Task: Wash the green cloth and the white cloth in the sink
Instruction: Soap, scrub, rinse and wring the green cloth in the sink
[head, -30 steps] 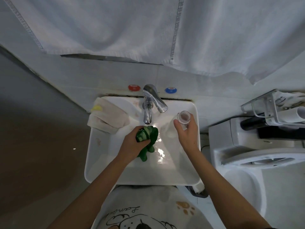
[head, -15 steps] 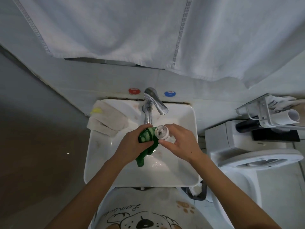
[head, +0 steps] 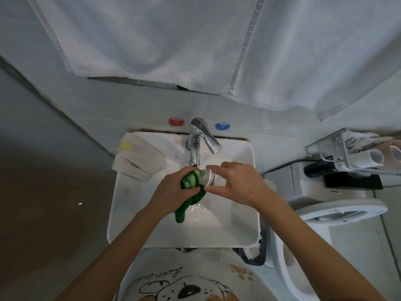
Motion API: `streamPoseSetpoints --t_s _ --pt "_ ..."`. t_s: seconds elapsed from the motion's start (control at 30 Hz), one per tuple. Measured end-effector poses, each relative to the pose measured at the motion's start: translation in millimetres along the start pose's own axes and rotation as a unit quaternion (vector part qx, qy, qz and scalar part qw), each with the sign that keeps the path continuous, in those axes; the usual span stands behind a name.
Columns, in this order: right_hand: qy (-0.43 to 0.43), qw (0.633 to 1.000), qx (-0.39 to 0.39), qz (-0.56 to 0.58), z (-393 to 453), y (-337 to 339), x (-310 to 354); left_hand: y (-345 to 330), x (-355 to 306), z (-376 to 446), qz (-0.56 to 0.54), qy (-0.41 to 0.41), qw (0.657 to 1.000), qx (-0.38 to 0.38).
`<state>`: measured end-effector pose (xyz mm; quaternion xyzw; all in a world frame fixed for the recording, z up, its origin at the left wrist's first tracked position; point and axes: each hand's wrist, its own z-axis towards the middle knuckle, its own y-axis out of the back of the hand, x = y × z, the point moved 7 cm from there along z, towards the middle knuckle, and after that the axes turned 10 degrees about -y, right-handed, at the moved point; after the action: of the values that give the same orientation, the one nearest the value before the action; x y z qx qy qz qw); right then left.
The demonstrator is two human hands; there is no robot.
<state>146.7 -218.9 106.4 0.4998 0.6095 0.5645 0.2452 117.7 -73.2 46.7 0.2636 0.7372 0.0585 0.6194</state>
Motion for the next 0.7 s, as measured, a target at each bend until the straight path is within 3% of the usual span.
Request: streamPoseSetpoints --t_s 0.7 --pt "-0.020 0.997 0.042 -0.066 2.2 8.4 12.2 -6.3 7.2 0.1 -0.045 -0.003 0.999 -0.003"
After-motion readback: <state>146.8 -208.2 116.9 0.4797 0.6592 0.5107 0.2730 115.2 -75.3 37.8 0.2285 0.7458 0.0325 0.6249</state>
